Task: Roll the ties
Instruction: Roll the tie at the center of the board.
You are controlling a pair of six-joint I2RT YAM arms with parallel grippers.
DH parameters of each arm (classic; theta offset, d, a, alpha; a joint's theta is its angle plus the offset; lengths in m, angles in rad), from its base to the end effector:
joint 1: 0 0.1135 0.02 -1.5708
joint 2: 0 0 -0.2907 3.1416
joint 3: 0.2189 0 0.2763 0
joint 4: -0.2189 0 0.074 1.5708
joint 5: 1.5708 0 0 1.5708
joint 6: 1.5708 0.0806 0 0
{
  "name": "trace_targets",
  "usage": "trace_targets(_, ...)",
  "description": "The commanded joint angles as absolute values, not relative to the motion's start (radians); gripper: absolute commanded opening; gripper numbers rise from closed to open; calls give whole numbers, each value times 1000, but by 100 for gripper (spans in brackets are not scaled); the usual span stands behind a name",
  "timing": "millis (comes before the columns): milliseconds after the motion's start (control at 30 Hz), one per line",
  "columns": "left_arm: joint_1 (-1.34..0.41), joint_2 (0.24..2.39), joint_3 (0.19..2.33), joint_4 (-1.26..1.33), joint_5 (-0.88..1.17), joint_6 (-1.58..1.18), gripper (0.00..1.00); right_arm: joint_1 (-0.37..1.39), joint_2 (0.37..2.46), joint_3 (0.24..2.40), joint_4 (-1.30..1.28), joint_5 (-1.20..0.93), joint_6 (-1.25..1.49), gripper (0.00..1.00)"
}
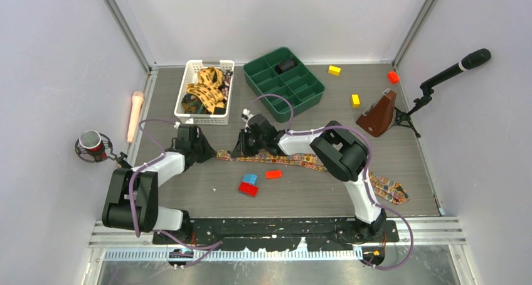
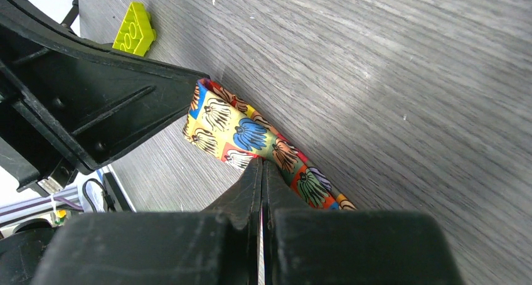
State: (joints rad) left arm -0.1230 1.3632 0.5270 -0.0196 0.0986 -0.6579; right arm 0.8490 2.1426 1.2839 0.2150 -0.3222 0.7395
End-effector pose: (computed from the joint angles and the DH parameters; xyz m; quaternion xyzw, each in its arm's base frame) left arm 0.2834 -0.0430 0.1216 -0.2306 0.9069 -0.1757 0.3056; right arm 0.3240 0.4067 0.1027 -0.1199 0.8776 0.4154 0.2070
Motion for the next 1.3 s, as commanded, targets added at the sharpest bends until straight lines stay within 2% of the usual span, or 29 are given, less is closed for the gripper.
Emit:
trace_targets(0, -119, 1379, 533, -6, 172, -631, 0, 853, 2151, 1305, 192, -286, 723, 0)
trace_targets(300, -119, 1321, 537, 40, 227, -640, 0, 853, 2151, 1307, 191, -288, 726, 1)
trace_targets(967, -144, 1369, 518, 231, 418, -657, 0, 854, 2142, 1308, 193, -286, 720, 0)
trace_targets(1267, -151, 1356, 494, 241, 419, -664, 0, 854, 2052, 1228, 339, -247, 735, 0)
